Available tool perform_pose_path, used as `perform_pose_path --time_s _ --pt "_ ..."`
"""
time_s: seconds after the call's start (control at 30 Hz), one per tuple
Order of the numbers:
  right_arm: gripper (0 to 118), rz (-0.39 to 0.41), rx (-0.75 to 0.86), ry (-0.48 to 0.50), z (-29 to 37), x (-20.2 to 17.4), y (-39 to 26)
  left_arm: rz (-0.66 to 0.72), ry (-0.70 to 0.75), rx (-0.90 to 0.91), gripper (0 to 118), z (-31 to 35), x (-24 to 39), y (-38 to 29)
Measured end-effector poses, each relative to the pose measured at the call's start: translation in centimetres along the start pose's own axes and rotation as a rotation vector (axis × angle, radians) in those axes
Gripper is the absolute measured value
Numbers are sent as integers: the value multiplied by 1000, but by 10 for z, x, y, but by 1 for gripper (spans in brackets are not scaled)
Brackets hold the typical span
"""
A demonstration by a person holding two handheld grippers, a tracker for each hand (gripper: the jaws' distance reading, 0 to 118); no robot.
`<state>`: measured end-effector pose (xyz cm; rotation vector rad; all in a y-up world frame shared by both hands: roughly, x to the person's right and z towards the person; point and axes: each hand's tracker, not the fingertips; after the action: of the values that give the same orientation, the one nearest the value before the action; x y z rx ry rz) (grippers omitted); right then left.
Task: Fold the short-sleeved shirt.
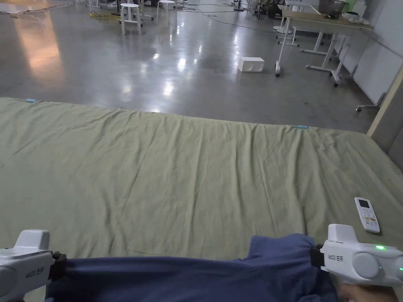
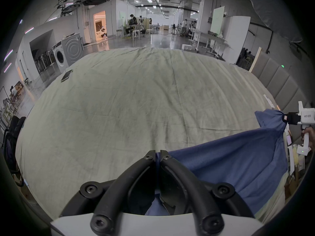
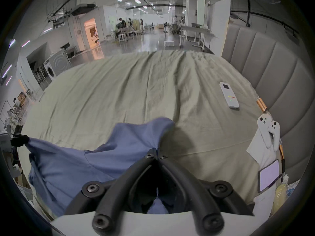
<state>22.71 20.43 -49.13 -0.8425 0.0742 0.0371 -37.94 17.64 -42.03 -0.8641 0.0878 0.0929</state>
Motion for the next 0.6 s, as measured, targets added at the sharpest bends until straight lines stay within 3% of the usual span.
perform_pose_path --time_s 0.27,0.6 --pt "0 36 89 18 97 1 -33 -5 -64 66 4 68 -22 -22" --pt "0 52 -47 -4 131 9 -124 -69 -108 -7 4 102 -31 -89"
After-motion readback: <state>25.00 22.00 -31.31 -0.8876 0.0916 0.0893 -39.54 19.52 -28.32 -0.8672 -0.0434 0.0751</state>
